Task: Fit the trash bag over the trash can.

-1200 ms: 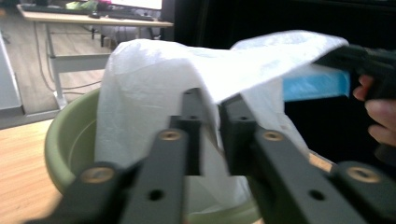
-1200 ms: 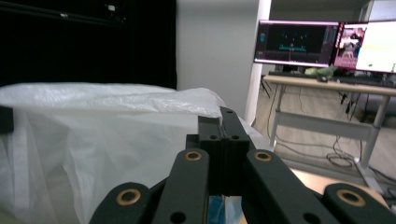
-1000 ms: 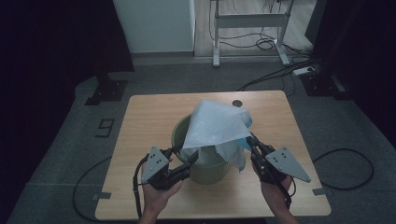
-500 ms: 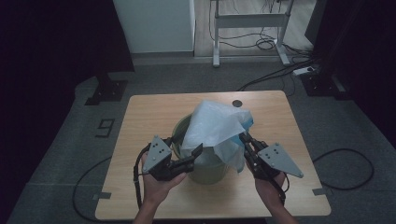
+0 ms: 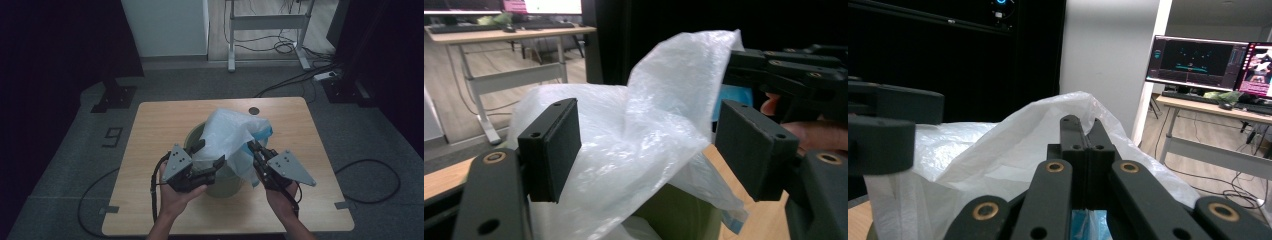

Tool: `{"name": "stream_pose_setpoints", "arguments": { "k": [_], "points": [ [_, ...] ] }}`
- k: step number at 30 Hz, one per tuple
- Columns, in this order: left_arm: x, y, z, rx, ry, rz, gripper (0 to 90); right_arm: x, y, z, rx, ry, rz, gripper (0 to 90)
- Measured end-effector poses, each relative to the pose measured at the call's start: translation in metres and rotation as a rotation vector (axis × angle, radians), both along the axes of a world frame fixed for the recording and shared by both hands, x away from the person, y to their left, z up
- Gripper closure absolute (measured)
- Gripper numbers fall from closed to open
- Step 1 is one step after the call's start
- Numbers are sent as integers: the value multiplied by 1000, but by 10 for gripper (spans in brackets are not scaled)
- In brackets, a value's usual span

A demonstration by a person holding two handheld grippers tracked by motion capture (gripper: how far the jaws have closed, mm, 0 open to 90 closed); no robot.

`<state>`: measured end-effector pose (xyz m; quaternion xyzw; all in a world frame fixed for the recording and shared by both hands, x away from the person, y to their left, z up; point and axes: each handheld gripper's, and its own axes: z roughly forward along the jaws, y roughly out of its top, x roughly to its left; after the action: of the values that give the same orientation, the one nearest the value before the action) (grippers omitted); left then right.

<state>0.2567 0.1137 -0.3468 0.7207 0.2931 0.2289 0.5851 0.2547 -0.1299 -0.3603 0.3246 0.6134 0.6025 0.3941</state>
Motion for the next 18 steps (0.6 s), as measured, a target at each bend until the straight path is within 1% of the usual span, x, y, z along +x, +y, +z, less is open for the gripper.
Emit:
{"name": "stream_pose_setpoints", "arguments": {
  "k": [2, 6, 9, 12, 14, 15, 18],
  "points": [
    [1, -2, -1, 4, 7, -12, 260, 0, 2, 0, -1, 1, 6, 889],
    [3, -7, -2, 22, 12, -12, 253, 0, 6, 0, -4, -2, 19, 889],
    [5, -9, -2, 32, 13, 6, 259, 0, 9, 0, -7, -5, 29, 889],
    [6, -12, -1, 45, 0, 38, 302, -1, 12, 0, -11, -7, 38, 889],
    [7, -13, -1, 47, -13, 60, 379, -2, 13, 0, -13, -9, 42, 889],
    [7, -14, -1, 47, -14, 63, 409, -2, 13, 0, -14, -9, 43, 889],
    [9, -14, -1, 37, -15, 39, 588, -1, 13, 0, -15, -9, 45, 889]
  ]
}}
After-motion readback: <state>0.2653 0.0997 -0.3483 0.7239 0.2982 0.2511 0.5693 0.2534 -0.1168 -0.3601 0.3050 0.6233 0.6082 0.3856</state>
